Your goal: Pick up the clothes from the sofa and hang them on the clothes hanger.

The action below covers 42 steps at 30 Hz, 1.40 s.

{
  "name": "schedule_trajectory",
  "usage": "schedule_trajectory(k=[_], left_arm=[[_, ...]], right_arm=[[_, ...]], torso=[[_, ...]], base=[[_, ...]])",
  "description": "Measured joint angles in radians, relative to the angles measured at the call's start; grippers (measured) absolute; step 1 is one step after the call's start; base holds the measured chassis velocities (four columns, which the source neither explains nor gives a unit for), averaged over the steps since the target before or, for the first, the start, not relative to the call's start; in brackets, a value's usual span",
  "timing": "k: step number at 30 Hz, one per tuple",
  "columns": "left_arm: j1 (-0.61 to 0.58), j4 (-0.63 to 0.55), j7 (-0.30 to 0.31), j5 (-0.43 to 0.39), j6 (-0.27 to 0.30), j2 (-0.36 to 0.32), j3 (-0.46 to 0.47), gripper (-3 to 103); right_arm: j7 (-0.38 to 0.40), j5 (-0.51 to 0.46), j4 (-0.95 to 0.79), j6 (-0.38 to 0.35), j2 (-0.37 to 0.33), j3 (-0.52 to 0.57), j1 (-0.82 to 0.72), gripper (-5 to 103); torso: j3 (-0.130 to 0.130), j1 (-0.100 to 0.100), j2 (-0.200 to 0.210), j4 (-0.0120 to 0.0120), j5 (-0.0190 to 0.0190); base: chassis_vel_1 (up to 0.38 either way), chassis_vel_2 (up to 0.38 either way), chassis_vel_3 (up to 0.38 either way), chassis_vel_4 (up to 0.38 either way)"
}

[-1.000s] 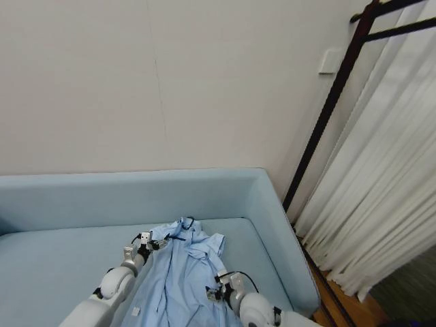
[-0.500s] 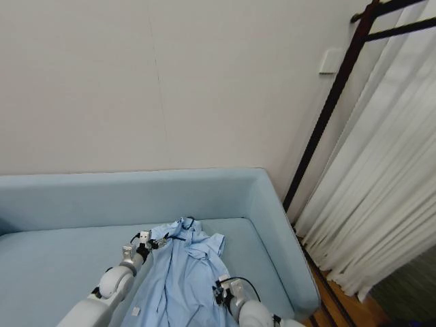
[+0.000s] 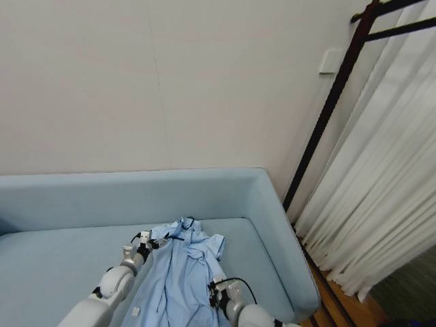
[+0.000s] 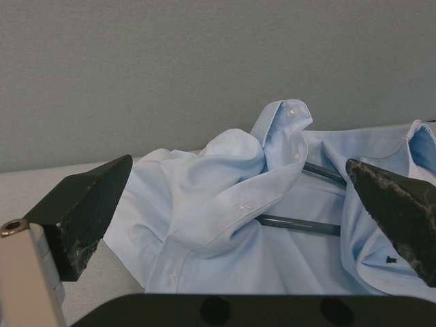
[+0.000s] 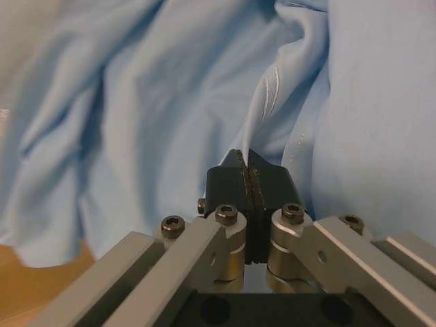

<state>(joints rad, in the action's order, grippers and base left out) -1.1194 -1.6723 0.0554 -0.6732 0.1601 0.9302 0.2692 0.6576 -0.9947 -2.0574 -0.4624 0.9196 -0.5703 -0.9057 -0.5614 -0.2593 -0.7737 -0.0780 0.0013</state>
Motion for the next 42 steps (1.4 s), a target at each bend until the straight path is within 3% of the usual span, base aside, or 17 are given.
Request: schedule_trajectory(k=[6,10,13,16,20,21,22,28,31,33,35,37,38,42], left_arm=[[0.005,0.007,0.0,0.002,0.0,0.011,-0.009,100],[0.006,0.007,0.001,0.003,0.0,0.013,-0.011,100],[0.002,0.001,0.001,0.003,0.001,0.009,-0.006,100],[0.001,0.001,0.002,0.003,0.002,0.006,-0.002,100],[0.002,0.001,0.003,0.002,0.002,0.004,0.0,100],[0.003,0.001,0.003,0.002,0.002,0.003,0.0,100],[0.003,0.001,0.003,0.002,0.002,0.003,0.0,100],[0.006,0.001,0.003,-0.002,0.003,-0.004,-0.003,100],[0.007,0.0,0.003,-0.004,0.003,-0.009,-0.003,100],[0.007,0.0,0.003,-0.005,0.003,-0.012,-0.003,100],[0.003,0.0,0.003,-0.005,0.0,-0.012,-0.002,100],[0.0,0.0,0.003,-0.006,-0.002,-0.012,-0.001,100],[-0.003,-0.001,0.003,-0.006,-0.004,-0.012,0.0,100],[-0.005,-0.002,0.003,-0.006,-0.007,-0.012,0.003,100]], right_arm=[[0.027,-0.009,0.041,-0.003,0.077,-0.08,0.039,0],[0.061,-0.009,0.068,-0.01,0.086,-0.084,0.026,11],[0.063,0.004,0.054,-0.005,0.024,-0.062,0.004,27],[0.064,0.009,0.011,0.003,-0.038,-0.046,-0.022,32],[0.076,0.027,-0.057,0.019,-0.12,-0.027,-0.066,54],[0.084,0.028,-0.065,0.023,-0.126,-0.025,-0.071,54],[0.084,0.028,-0.065,0.023,-0.126,-0.025,-0.071,54],[0.103,0.027,-0.036,0.036,-0.101,-0.017,-0.09,81],[0.106,0.019,-0.013,0.039,-0.077,-0.016,-0.091,86],[0.109,0.009,0.015,0.043,-0.053,-0.014,-0.091,99],[0.109,0.007,0.05,0.055,-0.032,-0.012,-0.088,93],[0.109,0.008,0.065,0.063,-0.023,-0.011,-0.086,93],[0.109,0.008,0.084,0.075,-0.011,-0.008,-0.084,82],[0.111,-0.007,0.091,0.08,-0.004,-0.004,-0.078,71]], torso=[[0.0,0.0,0.0,0.0003,0.0002],[0.0,0.0,0.0,0.0002,0.0002],[0.0,0.0,0.0,0.0,0.0002],[0.0,0.0,0.0,0.0,0.0002],[0.0,0.0,0.0,-0.0001,0.0002],[0.0,0.0,0.0,-0.0001,0.0001],[0.0,0.0,0.0,-0.0001,0.0001],[0.0,0.0,0.0,0.0001,0.0002],[0.0,0.0,0.0,0.0001,0.0002],[0.0,0.0,0.0,0.0001,0.0002],[0.0,0.0,0.0,0.0001,0.0002],[0.0,0.0,0.0,0.0002,0.0001],[0.0,0.0,0.0,0.0002,0.0002],[0.0,0.0,0.0,0.0002,0.0001]], base=[[0.0,0.0,0.0,0.0],[0.0,0.0,0.0,0.0],[0.0,0.0,0.0,0.0],[0.0,0.0,0.0,0.0],[0.0,0.0,0.0,0.0],[0.0,0.0,0.0,0.0],[0.0,0.0,0.0,0.0],[0.0,0.0,0.0,0.0],[0.0,0.0,0.0,0.0],[0.0,0.0,0.0,0.0],[0.0,0.0,0.0,0.0],[0.0,0.0,0.0,0.0],[0.0,0.0,0.0,0.0],[0.0,0.0,0.0,0.0]])
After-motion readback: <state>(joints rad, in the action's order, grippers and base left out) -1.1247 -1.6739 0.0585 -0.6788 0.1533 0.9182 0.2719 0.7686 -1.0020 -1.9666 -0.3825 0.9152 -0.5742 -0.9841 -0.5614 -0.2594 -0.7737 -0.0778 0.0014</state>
